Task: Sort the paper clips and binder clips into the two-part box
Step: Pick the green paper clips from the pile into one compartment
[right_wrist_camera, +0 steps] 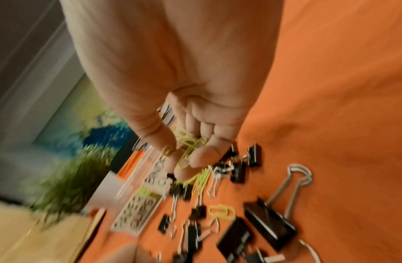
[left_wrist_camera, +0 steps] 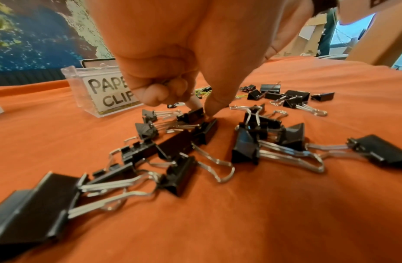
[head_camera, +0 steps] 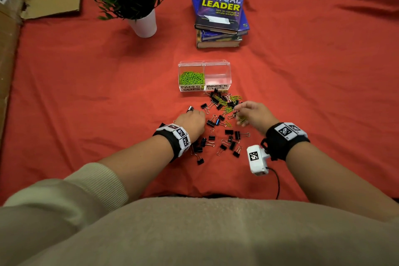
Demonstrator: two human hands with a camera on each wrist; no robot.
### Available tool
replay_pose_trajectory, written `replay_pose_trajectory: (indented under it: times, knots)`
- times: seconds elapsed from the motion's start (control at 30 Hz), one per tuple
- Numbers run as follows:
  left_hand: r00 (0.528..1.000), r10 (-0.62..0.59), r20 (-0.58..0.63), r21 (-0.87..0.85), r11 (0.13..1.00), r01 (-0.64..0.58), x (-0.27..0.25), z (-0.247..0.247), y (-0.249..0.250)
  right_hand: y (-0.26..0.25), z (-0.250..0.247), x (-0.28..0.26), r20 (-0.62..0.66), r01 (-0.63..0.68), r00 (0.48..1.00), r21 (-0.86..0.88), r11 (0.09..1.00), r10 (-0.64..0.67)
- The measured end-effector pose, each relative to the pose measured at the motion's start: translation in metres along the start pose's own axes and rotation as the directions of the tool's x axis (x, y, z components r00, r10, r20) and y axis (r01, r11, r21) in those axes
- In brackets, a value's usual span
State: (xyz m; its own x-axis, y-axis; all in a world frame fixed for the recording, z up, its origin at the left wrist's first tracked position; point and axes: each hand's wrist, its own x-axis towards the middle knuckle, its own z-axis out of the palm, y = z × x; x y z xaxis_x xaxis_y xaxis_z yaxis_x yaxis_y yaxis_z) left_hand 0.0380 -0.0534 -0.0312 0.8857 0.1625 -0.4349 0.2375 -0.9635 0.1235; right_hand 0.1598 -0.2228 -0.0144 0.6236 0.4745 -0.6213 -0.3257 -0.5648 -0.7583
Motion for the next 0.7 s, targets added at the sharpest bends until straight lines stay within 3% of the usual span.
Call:
replay_pose_trajectory:
  times: [0.07,0.13,0.23,0.3,0.4,0.53,0.7]
  knots:
    - [1.000,0.000,-0.029,-0.061,0.998,-0.002,0.000,-0.003,-0.001,0.001,-0.007,0.004,0.002,-0.044,0.999,0.115,0.992,0.044]
    - [0.998,-0.014,-0.068,-0.212,0.977,0.000,0.001,-0.006,-0.005,0.004,-0.006,0.006,0.010,-0.070,0.998,0.109,0.992,0.070]
    - [0.994,-0.081,-0.069,-0.513,0.858,0.035,0.003,-0.014,-0.010,0.008,0.007,0.007,-0.032,-0.044,0.999,-0.255,0.966,0.037]
    - [0.987,-0.152,-0.059,-0.659,0.748,0.076,0.003,-0.021,-0.013,0.010,0.018,0.008,-0.050,0.027,0.997,-0.550,0.834,-0.065]
    - [0.970,-0.242,-0.040,-0.769,0.627,0.125,0.004,-0.030,-0.020,0.013,0.033,0.009,-0.010,0.066,0.993,-0.766,0.640,-0.114]
    - [0.963,-0.260,0.070,-0.883,0.433,0.181,0.008,-0.037,-0.030,0.018,0.044,0.010,-0.022,0.050,0.993,-0.818,0.573,-0.117]
    - [0.973,-0.196,0.121,-0.897,0.399,0.192,0.016,-0.043,-0.029,0.019,0.047,0.008,0.057,0.138,0.985,-0.830,0.540,-0.163]
